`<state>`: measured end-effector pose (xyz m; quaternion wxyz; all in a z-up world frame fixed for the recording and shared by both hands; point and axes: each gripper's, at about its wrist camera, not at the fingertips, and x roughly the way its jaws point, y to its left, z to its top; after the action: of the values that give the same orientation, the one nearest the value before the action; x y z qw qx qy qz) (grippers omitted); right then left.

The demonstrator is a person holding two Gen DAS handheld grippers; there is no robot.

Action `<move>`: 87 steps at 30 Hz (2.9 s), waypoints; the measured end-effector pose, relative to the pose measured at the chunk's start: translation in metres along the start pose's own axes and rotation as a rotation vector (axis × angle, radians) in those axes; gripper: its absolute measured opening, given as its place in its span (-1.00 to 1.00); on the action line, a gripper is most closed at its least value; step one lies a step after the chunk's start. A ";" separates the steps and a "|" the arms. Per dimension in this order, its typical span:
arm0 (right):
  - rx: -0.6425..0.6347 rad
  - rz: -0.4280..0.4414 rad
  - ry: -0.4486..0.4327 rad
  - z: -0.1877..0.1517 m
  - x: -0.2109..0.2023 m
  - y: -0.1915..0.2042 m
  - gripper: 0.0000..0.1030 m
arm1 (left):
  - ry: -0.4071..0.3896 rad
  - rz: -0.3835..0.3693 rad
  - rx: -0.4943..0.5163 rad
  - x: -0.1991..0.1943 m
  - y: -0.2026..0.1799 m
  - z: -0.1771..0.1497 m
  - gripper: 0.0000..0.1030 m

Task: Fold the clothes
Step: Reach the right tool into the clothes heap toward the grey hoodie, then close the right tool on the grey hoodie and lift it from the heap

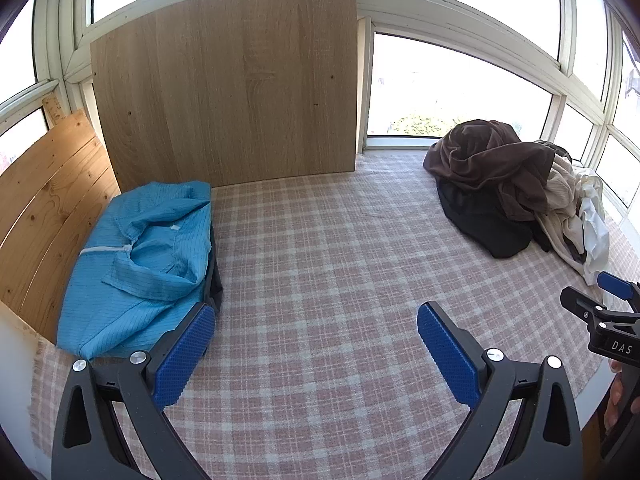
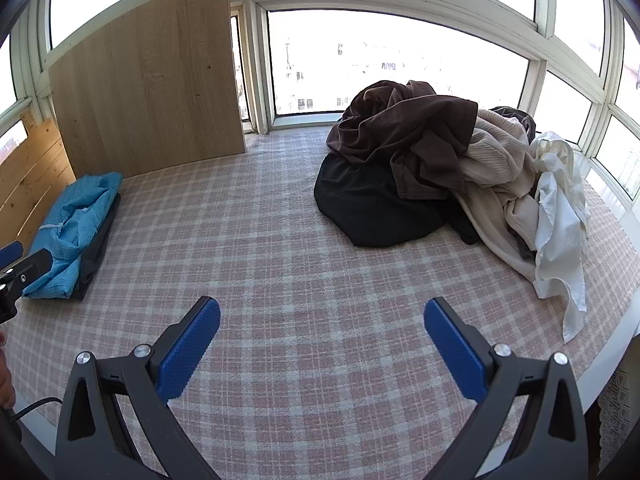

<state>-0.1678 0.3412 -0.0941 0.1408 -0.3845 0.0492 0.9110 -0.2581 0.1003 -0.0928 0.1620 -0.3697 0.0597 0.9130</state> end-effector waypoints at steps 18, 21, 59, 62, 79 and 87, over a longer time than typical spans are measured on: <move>0.228 -0.212 -0.157 0.026 -0.108 -0.189 1.00 | -0.064 -0.108 0.091 -0.018 -0.054 0.074 0.98; 0.246 -0.209 -0.158 0.027 -0.100 -0.226 1.00 | -0.050 -0.082 0.077 -0.014 -0.064 0.075 0.98; 0.148 0.031 0.306 0.280 0.319 -0.409 0.91 | 0.133 0.121 -0.029 0.114 -0.197 0.138 0.98; 0.143 0.045 0.338 0.277 0.324 -0.411 -0.13 | 0.147 0.123 -0.021 0.122 -0.198 0.136 0.98; 0.390 0.433 0.052 0.347 0.228 -0.428 -0.83 | 0.163 0.126 0.010 0.131 -0.199 0.138 0.98; 0.332 0.426 -0.180 0.435 0.099 -0.413 -0.83 | 0.103 0.125 0.005 0.103 -0.188 0.145 0.98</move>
<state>-0.4107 0.8434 0.1472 0.0107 -0.2546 0.2646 0.9301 -0.3580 0.3363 -0.0579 0.1022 -0.4114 0.0934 0.9009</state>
